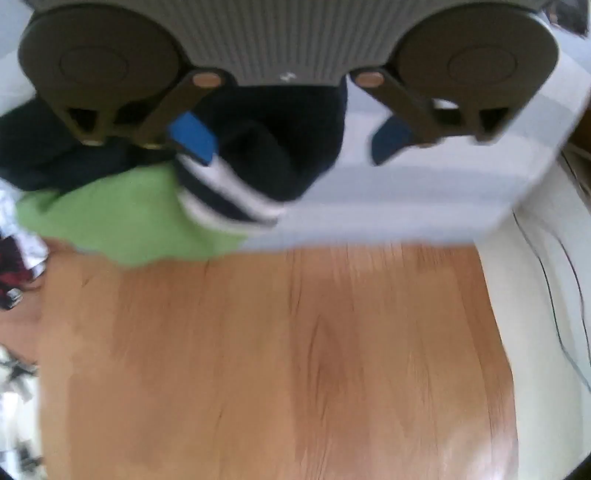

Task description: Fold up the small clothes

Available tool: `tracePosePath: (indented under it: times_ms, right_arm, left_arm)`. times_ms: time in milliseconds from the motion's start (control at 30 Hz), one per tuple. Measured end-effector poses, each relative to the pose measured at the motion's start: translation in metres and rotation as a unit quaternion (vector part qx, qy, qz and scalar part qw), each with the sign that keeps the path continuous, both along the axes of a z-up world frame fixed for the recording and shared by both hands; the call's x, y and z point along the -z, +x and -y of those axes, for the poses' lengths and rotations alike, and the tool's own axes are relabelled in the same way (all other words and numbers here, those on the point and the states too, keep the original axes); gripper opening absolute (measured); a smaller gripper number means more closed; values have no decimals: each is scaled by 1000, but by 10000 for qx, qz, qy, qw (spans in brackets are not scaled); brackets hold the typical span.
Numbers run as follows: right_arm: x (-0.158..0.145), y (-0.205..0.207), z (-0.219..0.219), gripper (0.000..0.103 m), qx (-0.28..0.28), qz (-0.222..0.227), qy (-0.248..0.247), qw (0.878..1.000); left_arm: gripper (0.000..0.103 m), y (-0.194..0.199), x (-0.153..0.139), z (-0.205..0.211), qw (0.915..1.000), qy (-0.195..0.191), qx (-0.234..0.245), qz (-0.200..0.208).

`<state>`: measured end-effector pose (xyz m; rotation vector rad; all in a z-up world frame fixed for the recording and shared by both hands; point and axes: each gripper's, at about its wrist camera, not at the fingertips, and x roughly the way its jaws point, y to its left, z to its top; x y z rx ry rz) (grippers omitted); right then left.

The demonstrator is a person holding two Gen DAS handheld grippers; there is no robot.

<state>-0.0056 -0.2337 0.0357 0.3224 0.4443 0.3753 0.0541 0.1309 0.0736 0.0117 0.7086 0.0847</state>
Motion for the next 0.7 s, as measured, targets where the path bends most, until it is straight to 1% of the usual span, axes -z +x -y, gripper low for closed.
tracePosePath:
  times_ms: [33, 67, 100, 167, 267, 300, 333, 367, 400, 433, 467, 500, 533, 567, 600, 633, 667, 700]
  right_arm:
    - [-4, 12, -4, 78, -98, 11, 20, 9999]
    - [-7, 24, -9, 78, -170, 18, -16, 9999]
    - [-9, 37, -15, 78, -248, 25, -69, 9997]
    - [-10, 61, -28, 78, -440, 14, -218, 9988]
    - [-6, 92, -50, 78, -623, -34, -471, 9969]
    - [-4, 97, -55, 76, -710, -37, -498, 9962]
    - [-2, 102, -59, 72, -828, -36, -514, 9952]
    - [-1, 103, -64, 65, -990, -39, -522, 9937]
    - [0, 103, -69, 43, -1257, -66, -521, 9907]
    - [-1, 101, -76, 20, -1672, -139, -491, 9846]
    - [-2, 93, -83, 16, -2011, -173, -512, 9781]
    - [-4, 78, -91, 15, -2239, -52, -685, 9722]
    - [-6, 63, -97, 14, -2431, 84, -909, 9657]
    - [-8, 41, -102, 14, -2620, 249, -1148, 9579]
    - [-10, 19, -103, 14, -2776, 388, -1301, 9511]
    - [-12, 3, -101, 13, -2902, 465, -1394, 9456]
    - [-14, -16, -98, 13, -3024, 551, -1469, 9402]
    - [-18, -27, -96, 9, -3135, 579, -1462, 9365]
  left_arm:
    - [25, 4, 6, -4, 9997, -108, -49, -201]
    - [17, 5, 9, -6, 9989, -335, -34, -337]
    - [15, -4, 12, -5, 9982, -518, -21, -291]
    - [14, -24, 1, -3, 9986, -508, 141, -5]
    - [14, -75, -21, -9, 9952, -828, 374, 371]
    - [14, -95, -28, -16, 9938, -907, 420, 490]
    - [14, -119, -33, -19, 9924, -958, 469, 606]
    - [14, -135, -36, -21, 9921, -957, 478, 662]
    - [14, -154, -37, -22, 9923, -920, 487, 679]
    - [14, -173, -35, -22, 9928, -878, 518, 626]
    - [14, -177, -35, -21, 9934, -859, 572, 494]
    - [15, -177, -32, -24, 9936, -844, 675, 334]
    - [19, -191, -27, -23, 9938, -792, 753, 202]
    - [21, -199, -24, -24, 9942, -725, 797, 45]
    - [21, -207, -22, -26, 9947, -673, 779, -2]
    - [26, -215, -24, -29, 9954, -632, 718, 45]
    - [35, -220, -29, -35, 9960, -607, 630, 165]
    - [40, -222, -36, -37, 9963, -576, 542, 330]
